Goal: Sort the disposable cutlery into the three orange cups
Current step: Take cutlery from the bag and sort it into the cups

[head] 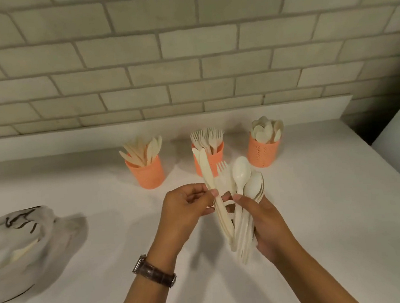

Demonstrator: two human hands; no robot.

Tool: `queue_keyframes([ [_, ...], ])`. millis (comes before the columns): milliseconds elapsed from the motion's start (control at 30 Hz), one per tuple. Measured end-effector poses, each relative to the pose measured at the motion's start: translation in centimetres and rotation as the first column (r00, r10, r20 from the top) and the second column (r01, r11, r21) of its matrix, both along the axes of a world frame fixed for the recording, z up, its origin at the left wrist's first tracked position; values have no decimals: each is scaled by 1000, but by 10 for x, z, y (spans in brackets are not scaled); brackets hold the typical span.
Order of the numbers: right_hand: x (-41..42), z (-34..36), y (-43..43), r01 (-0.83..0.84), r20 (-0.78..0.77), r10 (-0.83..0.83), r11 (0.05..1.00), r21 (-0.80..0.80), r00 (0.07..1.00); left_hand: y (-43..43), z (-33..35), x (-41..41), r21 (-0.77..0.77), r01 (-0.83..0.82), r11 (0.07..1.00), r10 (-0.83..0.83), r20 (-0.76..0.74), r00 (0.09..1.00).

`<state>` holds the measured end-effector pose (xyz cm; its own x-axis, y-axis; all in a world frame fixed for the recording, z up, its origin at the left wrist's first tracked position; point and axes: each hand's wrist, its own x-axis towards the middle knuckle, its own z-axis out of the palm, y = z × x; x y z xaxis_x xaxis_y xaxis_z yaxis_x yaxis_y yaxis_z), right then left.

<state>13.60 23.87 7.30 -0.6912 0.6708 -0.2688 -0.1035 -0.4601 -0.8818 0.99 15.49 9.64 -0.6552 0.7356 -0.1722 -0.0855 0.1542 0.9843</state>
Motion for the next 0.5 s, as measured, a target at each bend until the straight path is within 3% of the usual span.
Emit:
queue_keyframes([
  [200, -3, -10, 28, -50, -111, 29, 980, -191, 993, 3, 19, -20, 64, -74, 995, 73, 24, 997],
  [333, -10, -20, 39, -125, -148, 96, 971, -205, 984, 1, 29, -82, 127, -261, 957, 273, -90, 958],
  [500, -13, -25, 46, -134, -59, 125, 972, -192, 990, 8, 26, -163, 156, -455, 877, 480, -344, 807],
])
